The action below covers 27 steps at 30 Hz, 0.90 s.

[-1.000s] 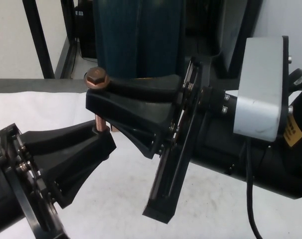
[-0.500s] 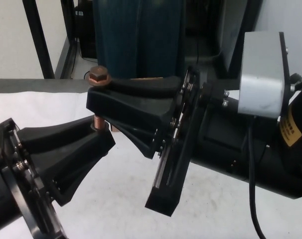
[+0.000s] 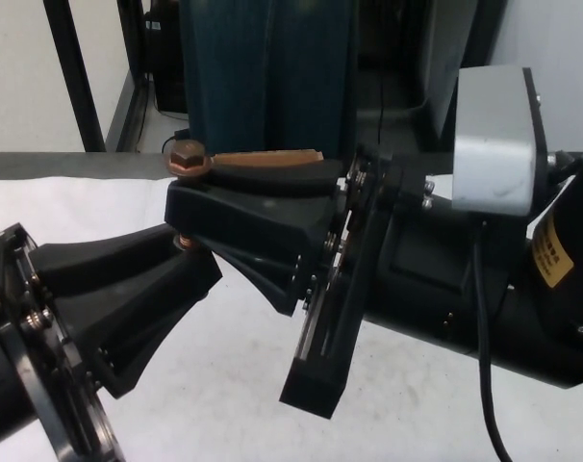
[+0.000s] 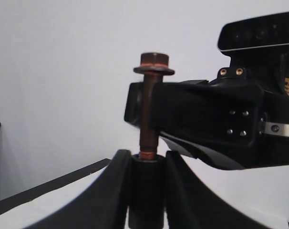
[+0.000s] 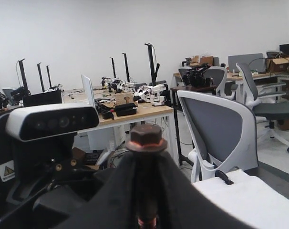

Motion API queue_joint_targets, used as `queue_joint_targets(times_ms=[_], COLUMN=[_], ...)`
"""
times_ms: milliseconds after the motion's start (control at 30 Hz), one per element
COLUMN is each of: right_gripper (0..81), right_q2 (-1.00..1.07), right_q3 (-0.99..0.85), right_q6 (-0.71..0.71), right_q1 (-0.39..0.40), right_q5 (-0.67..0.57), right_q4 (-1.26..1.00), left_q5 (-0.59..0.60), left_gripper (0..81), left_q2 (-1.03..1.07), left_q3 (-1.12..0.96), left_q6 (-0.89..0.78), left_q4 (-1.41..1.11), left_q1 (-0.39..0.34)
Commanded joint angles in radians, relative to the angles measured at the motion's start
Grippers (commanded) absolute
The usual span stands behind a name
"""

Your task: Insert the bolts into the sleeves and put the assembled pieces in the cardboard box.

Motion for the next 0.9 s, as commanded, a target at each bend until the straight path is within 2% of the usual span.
queue_joint_targets(times_ms=[0,333,400,433,533,633,700,867], right_gripper=[0.2,0.7,6.3,11.6,33.1,49.1,52.7,53.0], right_q2=[-0.005,-0.005,-0.005,-0.005,-0.005,-0.005,-0.005,-0.005], right_q3=[-0.003,-0.003,-0.003,-0.003,-0.003,-0.003,-0.003,-0.003], right_q6=[0.061,0.082,0.082,0.082,0.082,0.082,0.082,0.082], right_q1=[0.001,0.001,0.001,0.001,0.001,0.001,0.001,0.001], right_q5=[0.002,0.002,0.002,0.002,0.002,0.002,0.002,0.002], right_q4=[0.027,0.042,0.042,0.042,0.042,0.038,0.039,0.039], left_q5=[0.016,0.016,0.019,0.022,0.024,0.024,0.024,0.024], left_gripper=[0.9,0.9,0.9,0.9,0.9,0.9,0.9,0.9], left_q2=[0.0,0.002,0.002,0.002,0.002,0.002,0.002,0.002], left_q3=[-0.023,-0.029,-0.029,-0.029,-0.029,-0.029,-0.029,-0.029], left_q6=[0.007,0.007,0.007,0.007,0.007,0.007,0.007,0.007], left_q4=[-0.013,0.003,0.01,0.013,0.018,0.04,0.049,0.056], left_q1=[-0.004,-0.004,-0.004,-0.004,-0.004,-0.004,-0.004,-0.004])
